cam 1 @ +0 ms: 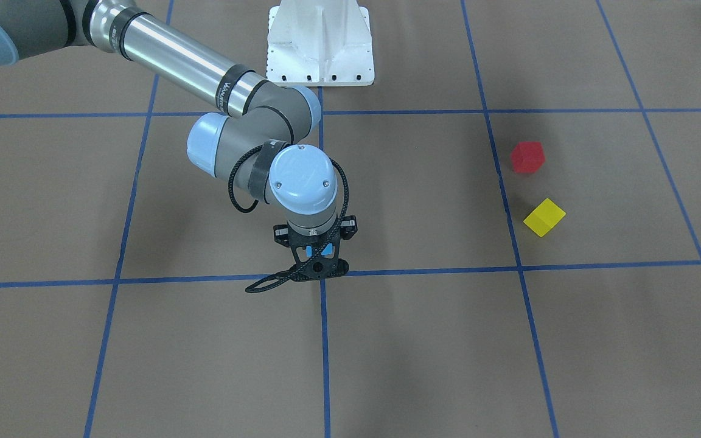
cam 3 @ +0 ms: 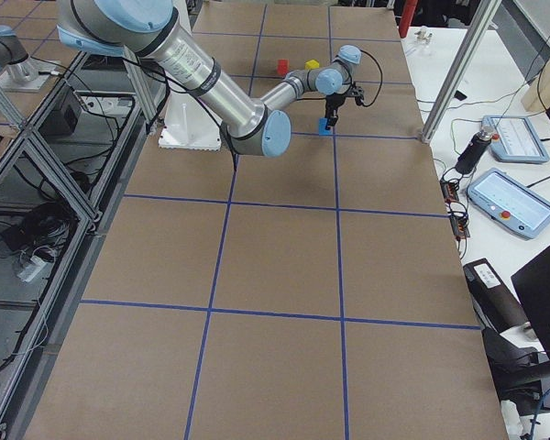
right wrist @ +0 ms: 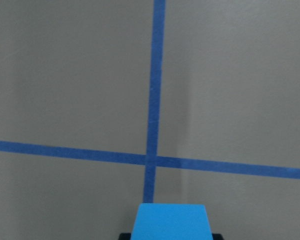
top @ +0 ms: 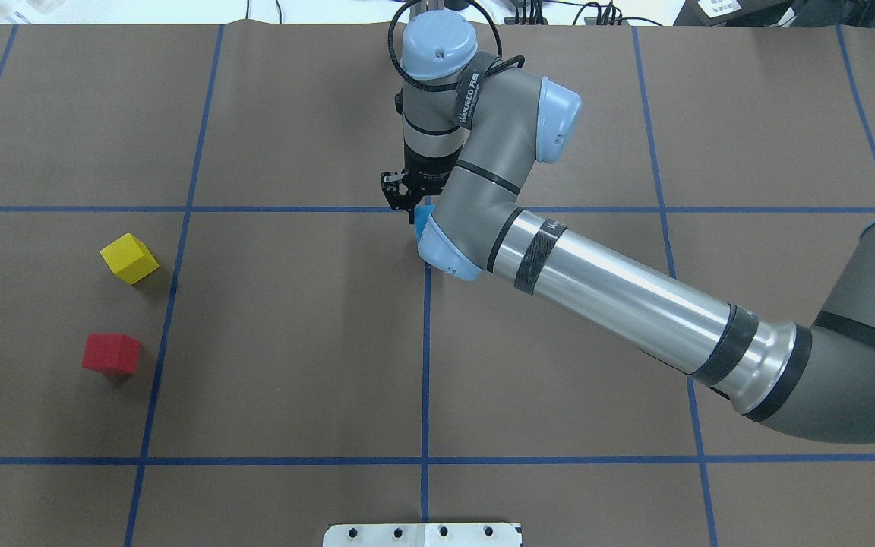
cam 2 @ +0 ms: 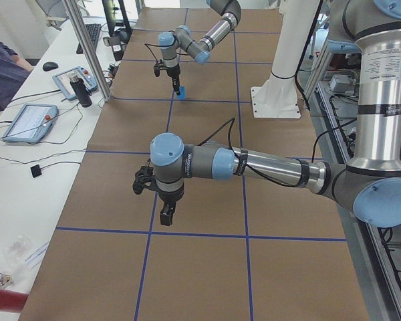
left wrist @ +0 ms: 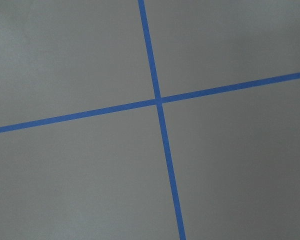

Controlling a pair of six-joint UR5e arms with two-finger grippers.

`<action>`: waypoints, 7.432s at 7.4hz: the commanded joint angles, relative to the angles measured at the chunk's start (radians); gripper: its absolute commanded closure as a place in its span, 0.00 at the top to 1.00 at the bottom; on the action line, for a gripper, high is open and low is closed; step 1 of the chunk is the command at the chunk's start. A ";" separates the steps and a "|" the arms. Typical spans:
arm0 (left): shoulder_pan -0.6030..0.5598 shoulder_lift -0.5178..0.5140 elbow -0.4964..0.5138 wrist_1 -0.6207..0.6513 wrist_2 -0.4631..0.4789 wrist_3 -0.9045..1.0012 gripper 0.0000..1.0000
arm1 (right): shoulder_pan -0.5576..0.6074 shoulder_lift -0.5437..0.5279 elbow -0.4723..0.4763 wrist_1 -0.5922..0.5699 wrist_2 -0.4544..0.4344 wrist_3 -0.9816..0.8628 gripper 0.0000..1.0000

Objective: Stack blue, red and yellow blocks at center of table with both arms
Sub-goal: 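Carry the blue cube with the right gripper to the table center and release, then lower the left gripper onto the red cube and grasp it while the right gripper withdraws, then carry the red cube with the left gripper onto the blue cube and release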

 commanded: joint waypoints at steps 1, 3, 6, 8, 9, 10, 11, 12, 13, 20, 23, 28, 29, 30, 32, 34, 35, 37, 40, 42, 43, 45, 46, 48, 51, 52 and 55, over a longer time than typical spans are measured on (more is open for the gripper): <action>0.000 0.000 0.000 0.000 0.000 0.000 1.00 | -0.016 -0.001 -0.007 0.032 0.000 0.030 0.17; 0.000 0.000 0.001 0.000 0.000 0.000 1.00 | -0.026 -0.003 -0.011 0.032 -0.005 0.028 0.72; 0.000 -0.002 0.001 0.000 0.000 0.000 1.00 | -0.024 -0.013 -0.011 0.032 -0.005 0.027 0.97; 0.000 -0.036 -0.017 0.003 0.001 -0.009 1.00 | 0.012 0.006 0.019 0.031 0.000 0.034 0.98; 0.027 -0.050 -0.052 0.006 0.003 -0.125 1.00 | 0.051 0.008 0.071 0.021 0.032 0.071 0.98; 0.111 -0.051 -0.107 0.000 0.002 -0.369 1.00 | 0.081 0.007 0.116 0.000 0.044 0.076 0.99; 0.235 -0.048 -0.194 -0.012 0.005 -0.604 1.00 | 0.121 -0.004 0.169 -0.055 0.046 0.073 0.99; 0.341 -0.037 -0.269 -0.064 0.012 -0.829 1.00 | 0.173 -0.086 0.246 -0.069 0.051 0.056 0.99; 0.435 0.028 -0.303 -0.210 0.041 -0.976 1.00 | 0.221 -0.186 0.322 -0.069 0.051 0.018 0.99; 0.925 0.034 -0.195 -0.526 0.434 -1.345 0.99 | 0.289 -0.406 0.441 -0.060 0.029 -0.171 0.99; 0.943 0.034 -0.193 -0.526 0.434 -1.336 0.99 | 0.293 -0.408 0.440 -0.058 0.037 -0.171 0.99; 0.942 0.084 -0.199 -0.526 0.446 -1.226 0.99 | 0.290 -0.414 0.440 -0.054 0.037 -0.168 0.99; 0.951 0.080 -0.199 -0.526 0.446 -1.230 0.99 | 0.290 -0.417 0.440 -0.054 0.037 -0.170 0.99; 0.972 0.072 -0.199 -0.526 0.445 -1.236 0.99 | 0.290 -0.424 0.440 -0.051 0.037 -0.171 0.99; 0.985 0.071 -0.190 -0.526 0.446 -1.235 0.99 | 0.290 -0.428 0.440 -0.051 0.037 -0.170 0.99; 0.985 0.072 -0.187 -0.526 0.445 -1.230 0.99 | 0.290 -0.431 0.438 -0.051 0.037 -0.171 0.99; 0.986 0.071 -0.174 -0.526 0.445 -1.229 0.99 | 0.290 -0.431 0.438 -0.051 0.037 -0.171 0.99; 0.988 0.069 -0.158 -0.528 0.442 -1.227 0.91 | 0.290 -0.437 0.438 -0.051 0.037 -0.171 0.99; 0.988 0.060 -0.161 -0.528 0.439 -1.238 0.38 | 0.290 -0.441 0.438 -0.051 0.038 -0.171 0.99; 0.982 0.060 -0.211 -0.520 0.420 -1.235 0.00 | 0.296 -0.449 0.441 -0.051 0.040 -0.171 0.99; 0.973 0.064 -0.268 -0.509 0.329 -1.235 0.00 | 0.298 -0.451 0.441 -0.051 0.040 -0.173 0.99; 0.930 -0.063 -0.295 -0.354 0.310 -1.235 0.00 | 0.304 -0.449 0.441 -0.051 0.043 -0.176 0.99; 0.917 -0.250 -0.290 -0.124 0.314 -1.233 0.00 | 0.316 -0.449 0.443 -0.052 0.044 -0.179 0.99; 0.916 -0.589 -0.165 0.159 0.360 -1.227 0.00 | 0.318 -0.451 0.444 -0.051 0.043 -0.197 0.99; 0.916 -0.884 0.244 0.017 0.383 -1.195 0.00 | 0.318 -0.452 0.441 -0.051 0.041 -0.209 0.99; 0.916 -0.961 0.361 -0.042 0.383 -1.222 0.00 | 0.318 -0.451 0.441 -0.052 0.043 -0.209 0.99; 0.920 -1.018 0.455 -0.133 0.380 -1.247 0.00 | 0.318 -0.451 0.440 -0.051 0.041 -0.209 0.99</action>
